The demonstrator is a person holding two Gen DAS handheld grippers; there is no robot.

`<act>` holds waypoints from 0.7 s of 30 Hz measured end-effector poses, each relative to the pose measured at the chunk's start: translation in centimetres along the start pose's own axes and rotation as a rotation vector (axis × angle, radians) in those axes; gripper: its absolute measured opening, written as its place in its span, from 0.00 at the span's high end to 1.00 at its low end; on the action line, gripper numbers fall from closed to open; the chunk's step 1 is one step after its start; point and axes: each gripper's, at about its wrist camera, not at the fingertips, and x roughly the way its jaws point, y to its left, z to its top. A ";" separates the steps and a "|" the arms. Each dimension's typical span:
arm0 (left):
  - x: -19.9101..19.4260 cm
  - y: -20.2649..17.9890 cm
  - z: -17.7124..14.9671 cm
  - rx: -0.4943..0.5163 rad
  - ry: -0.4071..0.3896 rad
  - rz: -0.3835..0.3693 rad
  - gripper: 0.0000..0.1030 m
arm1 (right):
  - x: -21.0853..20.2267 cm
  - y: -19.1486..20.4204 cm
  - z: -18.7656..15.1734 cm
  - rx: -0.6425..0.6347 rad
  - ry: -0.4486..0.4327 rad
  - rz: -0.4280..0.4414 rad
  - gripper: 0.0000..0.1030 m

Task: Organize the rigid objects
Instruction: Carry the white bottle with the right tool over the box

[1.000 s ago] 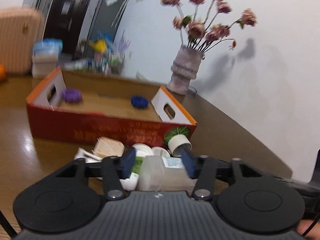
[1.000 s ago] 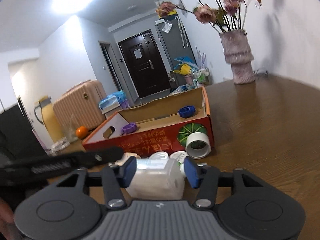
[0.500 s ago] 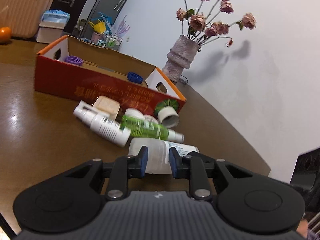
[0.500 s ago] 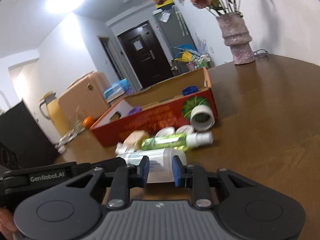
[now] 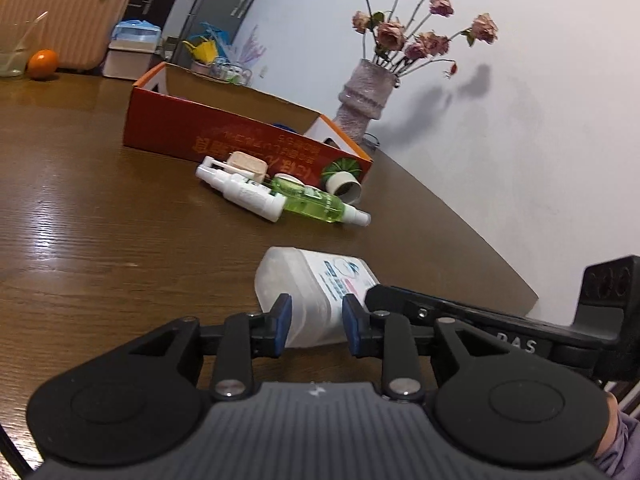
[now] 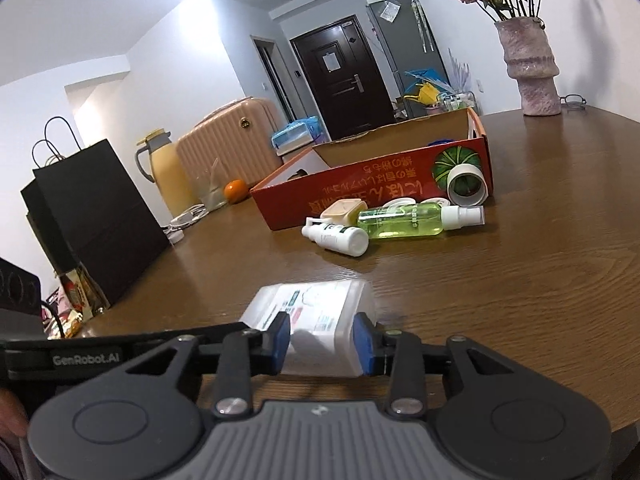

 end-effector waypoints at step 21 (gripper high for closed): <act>0.2 0.6 0.4 -0.039 -0.089 -0.021 0.60 | 0.4 0.9 0.2 0.064 -0.033 -0.026 0.71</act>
